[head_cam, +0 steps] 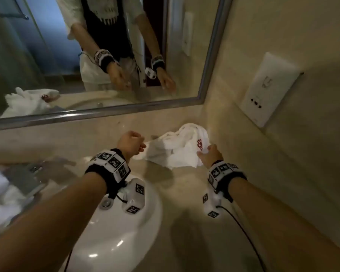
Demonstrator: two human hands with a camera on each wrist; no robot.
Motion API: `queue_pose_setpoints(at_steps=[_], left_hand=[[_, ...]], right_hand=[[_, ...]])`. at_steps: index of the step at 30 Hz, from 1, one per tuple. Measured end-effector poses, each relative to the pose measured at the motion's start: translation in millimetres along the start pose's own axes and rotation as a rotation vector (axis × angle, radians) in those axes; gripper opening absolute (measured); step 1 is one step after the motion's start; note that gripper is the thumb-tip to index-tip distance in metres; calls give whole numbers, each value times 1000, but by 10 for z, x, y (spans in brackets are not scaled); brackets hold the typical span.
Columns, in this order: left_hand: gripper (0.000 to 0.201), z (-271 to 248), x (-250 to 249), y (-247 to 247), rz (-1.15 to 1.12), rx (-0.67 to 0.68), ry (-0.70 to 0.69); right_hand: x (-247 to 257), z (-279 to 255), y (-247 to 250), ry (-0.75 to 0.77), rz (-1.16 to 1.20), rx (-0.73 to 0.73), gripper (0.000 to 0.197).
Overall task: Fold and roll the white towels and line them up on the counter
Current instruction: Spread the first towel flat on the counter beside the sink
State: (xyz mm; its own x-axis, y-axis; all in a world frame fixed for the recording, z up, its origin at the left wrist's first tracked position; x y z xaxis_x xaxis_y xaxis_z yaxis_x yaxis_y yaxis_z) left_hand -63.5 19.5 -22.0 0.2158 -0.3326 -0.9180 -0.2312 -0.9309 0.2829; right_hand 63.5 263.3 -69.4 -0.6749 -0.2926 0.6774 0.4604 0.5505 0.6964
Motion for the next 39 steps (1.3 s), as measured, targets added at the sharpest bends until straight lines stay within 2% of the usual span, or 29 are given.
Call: queue_pose_setpoints(at_steps=[4, 7, 9, 12, 14, 17, 23, 28, 30, 37, 39], left_hand=[[11, 214, 96, -264, 8, -3, 34], [10, 266, 165, -362, 23, -12, 46], [9, 278, 200, -394, 32, -9, 49], [9, 272, 233, -368, 59, -15, 51], [9, 263, 227, -326, 70, -27, 45], [9, 214, 180, -253, 86, -43, 33], [9, -52, -162, -105, 114, -37, -76], [11, -517, -568, 50, 146, 0, -234], [19, -713, -708, 97, 186, 20, -287], [64, -1696, -1311, 380, 231, 128, -575], [72, -1969, -1458, 427, 186, 213, -634]], right_hand=[[-123, 342, -198, -77, 95, 22, 71], [-183, 497, -315, -101, 53, 30, 85], [-186, 562, -341, -114, 58, 24, 86], [-186, 639, -380, -169, 182, -3, 70], [-142, 633, -395, -167, 148, 24, 50], [-61, 585, -355, -147, 122, 59, 41], [415, 215, 48, 70, 299, 65, 37], [967, -458, 556, 340, 309, 65, 27], [1164, -750, 744, 453, 274, 60, 26], [1749, -1935, 1548, 748, 321, -15, 33], [1896, -2240, 1733, 827, 356, -35, 32]])
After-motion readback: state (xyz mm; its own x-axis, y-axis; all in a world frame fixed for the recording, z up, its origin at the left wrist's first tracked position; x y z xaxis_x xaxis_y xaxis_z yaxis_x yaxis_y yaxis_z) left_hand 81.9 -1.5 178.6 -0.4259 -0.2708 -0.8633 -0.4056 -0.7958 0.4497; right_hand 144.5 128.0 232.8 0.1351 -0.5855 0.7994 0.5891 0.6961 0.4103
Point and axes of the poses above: each hand's wrist, its own z-axis towards the middle knuckle, its own y-axis out of the back of the hand, x = y × z, the point moved 7 cm from there along z, towards the middle knuckle, and after that the axes turned 8 degrees about -x, right-handed, at the moved point
